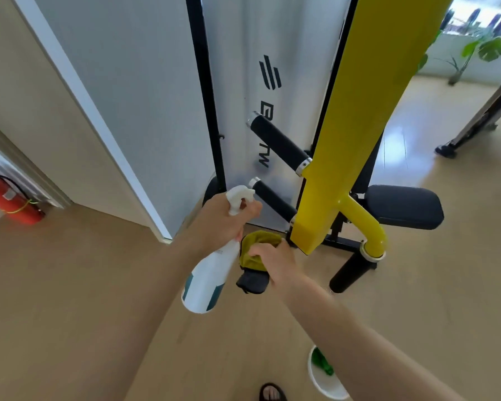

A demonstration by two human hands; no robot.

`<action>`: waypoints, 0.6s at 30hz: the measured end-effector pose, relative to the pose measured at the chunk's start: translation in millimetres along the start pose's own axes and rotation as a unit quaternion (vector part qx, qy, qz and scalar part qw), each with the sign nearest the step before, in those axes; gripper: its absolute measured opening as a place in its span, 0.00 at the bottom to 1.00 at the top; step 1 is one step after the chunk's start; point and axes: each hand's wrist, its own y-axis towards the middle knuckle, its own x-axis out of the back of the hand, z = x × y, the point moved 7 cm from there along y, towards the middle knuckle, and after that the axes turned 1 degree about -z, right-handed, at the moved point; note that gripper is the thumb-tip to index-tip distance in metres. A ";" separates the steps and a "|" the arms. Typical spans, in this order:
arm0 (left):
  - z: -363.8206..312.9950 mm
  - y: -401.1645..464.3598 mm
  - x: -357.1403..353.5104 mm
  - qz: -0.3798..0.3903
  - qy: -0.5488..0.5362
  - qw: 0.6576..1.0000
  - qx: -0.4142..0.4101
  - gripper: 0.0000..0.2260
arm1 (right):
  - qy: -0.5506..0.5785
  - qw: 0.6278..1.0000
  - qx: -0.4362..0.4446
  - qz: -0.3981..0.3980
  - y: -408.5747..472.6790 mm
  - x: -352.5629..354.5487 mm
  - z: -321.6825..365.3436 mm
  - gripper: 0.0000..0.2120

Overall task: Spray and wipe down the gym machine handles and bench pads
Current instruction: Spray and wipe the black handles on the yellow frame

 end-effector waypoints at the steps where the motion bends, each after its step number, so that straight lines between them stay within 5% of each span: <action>1: -0.2 1.9 -4.4 0.010 0.005 1.000 0.001 0.16 | 0.001 1.000 -0.002 -0.003 0.0 -0.3 -2.1 0.08; 14: 11.3 50.2 -18.6 0.163 0.057 0.984 -0.048 0.13 | -0.004 0.994 0.002 -0.113 9.4 -20.4 7.3 0.03; 18: 7.2 56.5 -15.8 0.213 0.093 0.968 -0.095 0.10 | 0.024 0.987 0.004 -0.156 8.6 -33.2 23.5 0.13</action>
